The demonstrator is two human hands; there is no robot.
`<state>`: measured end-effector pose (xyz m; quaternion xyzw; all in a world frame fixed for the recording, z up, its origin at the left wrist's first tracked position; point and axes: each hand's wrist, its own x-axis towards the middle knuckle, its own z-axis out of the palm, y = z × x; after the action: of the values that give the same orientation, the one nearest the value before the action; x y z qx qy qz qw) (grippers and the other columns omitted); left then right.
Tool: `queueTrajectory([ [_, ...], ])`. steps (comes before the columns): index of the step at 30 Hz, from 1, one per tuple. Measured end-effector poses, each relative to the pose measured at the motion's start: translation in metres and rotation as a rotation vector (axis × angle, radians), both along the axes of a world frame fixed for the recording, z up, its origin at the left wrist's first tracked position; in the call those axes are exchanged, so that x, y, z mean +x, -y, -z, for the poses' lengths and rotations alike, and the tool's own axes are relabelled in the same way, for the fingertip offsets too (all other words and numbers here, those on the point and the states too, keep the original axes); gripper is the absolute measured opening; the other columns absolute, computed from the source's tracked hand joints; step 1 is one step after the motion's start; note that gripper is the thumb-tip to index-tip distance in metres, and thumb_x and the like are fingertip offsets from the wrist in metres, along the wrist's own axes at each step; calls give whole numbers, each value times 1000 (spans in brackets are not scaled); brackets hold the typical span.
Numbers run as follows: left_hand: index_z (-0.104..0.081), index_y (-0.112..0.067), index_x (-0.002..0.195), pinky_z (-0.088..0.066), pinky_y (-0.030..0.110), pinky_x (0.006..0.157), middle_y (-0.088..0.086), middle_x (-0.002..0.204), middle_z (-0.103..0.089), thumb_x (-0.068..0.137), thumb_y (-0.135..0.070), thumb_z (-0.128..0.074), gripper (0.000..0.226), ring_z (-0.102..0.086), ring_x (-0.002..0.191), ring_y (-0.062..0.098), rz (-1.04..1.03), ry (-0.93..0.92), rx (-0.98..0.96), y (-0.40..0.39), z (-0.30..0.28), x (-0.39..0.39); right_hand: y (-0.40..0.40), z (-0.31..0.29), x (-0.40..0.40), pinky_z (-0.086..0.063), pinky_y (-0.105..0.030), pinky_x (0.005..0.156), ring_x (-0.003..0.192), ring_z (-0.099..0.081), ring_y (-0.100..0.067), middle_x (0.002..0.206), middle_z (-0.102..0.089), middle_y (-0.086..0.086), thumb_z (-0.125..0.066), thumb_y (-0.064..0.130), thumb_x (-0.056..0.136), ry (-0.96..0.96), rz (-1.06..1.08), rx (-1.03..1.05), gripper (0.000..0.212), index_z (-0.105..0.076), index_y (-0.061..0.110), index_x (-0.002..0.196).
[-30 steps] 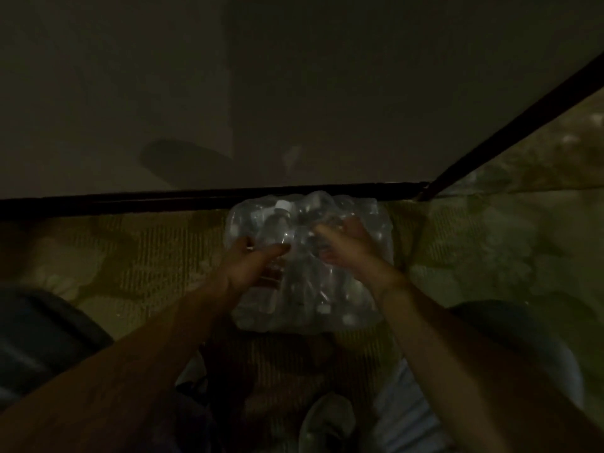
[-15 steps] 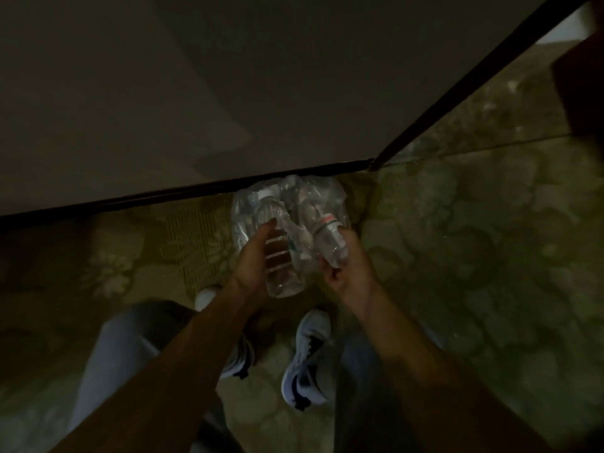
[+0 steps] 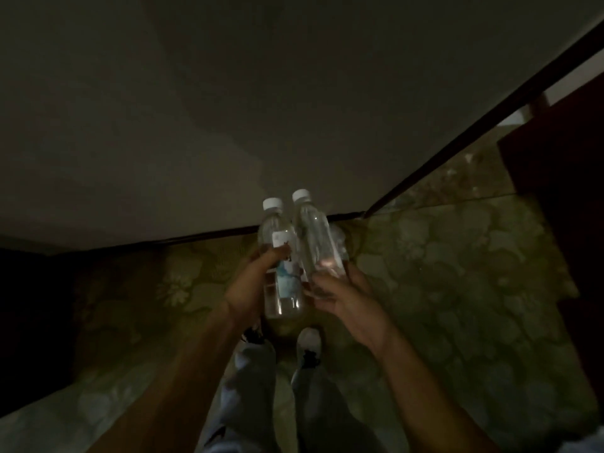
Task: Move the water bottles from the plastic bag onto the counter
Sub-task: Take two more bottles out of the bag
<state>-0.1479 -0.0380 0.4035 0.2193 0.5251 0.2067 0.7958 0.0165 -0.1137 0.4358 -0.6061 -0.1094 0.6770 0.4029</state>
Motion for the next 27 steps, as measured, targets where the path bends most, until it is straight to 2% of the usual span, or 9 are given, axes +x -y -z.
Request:
queueTrajectory([
  [3,-55,-14,133,-58,46,80,17,120,-67,82,-43,-69,60,-68,104,35,-35,78,56,-4,-36,-17,-15,-45,-27,-60,-37,83,100,-69,-14,118,-66,5,-76,27,80,282,-109,45,52,-51,32,126],
  [5,-49,-8,137,-55,48,82,19,114,-67,82,-38,-69,65,-69,97,34,-73,150,95,-4,-60,-27,-17,-69,-44,-61,-30,75,98,-67,-10,117,-63,9,-75,40,77,418,-146,125,60,-45,35,129],
  [7,-47,-6,137,-56,46,77,19,107,-67,83,-36,-69,66,-69,89,32,-98,161,160,0,-85,-39,-13,-88,-59,-61,-32,75,98,-67,-10,116,-61,10,-60,51,84,524,-166,211,53,-41,36,131],
  [9,-47,-7,137,-57,49,79,20,108,-66,81,-36,-71,68,-68,90,34,-112,153,246,9,-110,-52,-7,-108,-69,-60,-39,81,98,-66,-12,112,-59,10,-48,50,94,583,-180,269,45,-38,35,135],
  [13,-50,-17,129,-60,42,73,15,111,-69,79,-33,-70,57,-72,91,31,-155,102,360,29,-163,-78,0,-146,-78,-59,-39,84,102,-65,-13,118,-58,9,-62,44,90,495,-255,348,55,-35,39,137],
  [16,-52,-19,129,-59,43,76,14,116,-69,79,-27,-69,53,-72,98,31,-189,67,468,43,-193,-96,1,-169,-85,-58,-42,89,104,-68,-15,117,-65,4,-76,37,79,355,-344,373,59,-48,34,130],
  [18,-54,-20,128,-59,46,80,13,118,-69,76,-29,-72,55,-72,99,30,-222,29,536,54,-212,-110,1,-183,-93,-58,-43,88,100,-70,-16,115,-67,1,-78,30,77,306,-386,416,52,-51,35,121],
  [23,-59,-19,124,-58,51,85,9,112,-72,74,-29,-75,53,-71,101,30,-298,-45,701,78,-254,-144,4,-224,-129,-58,-24,72,89,-69,-6,108,-65,3,-77,12,79,336,-478,585,56,-40,26,120],
  [27,-64,-11,117,-58,47,85,10,107,-73,77,-25,-75,43,-72,99,29,-328,-133,847,85,-285,-177,5,-252,-165,-59,-31,81,97,-68,-9,113,-64,0,-78,16,79,385,-505,689,65,-34,22,127],
])
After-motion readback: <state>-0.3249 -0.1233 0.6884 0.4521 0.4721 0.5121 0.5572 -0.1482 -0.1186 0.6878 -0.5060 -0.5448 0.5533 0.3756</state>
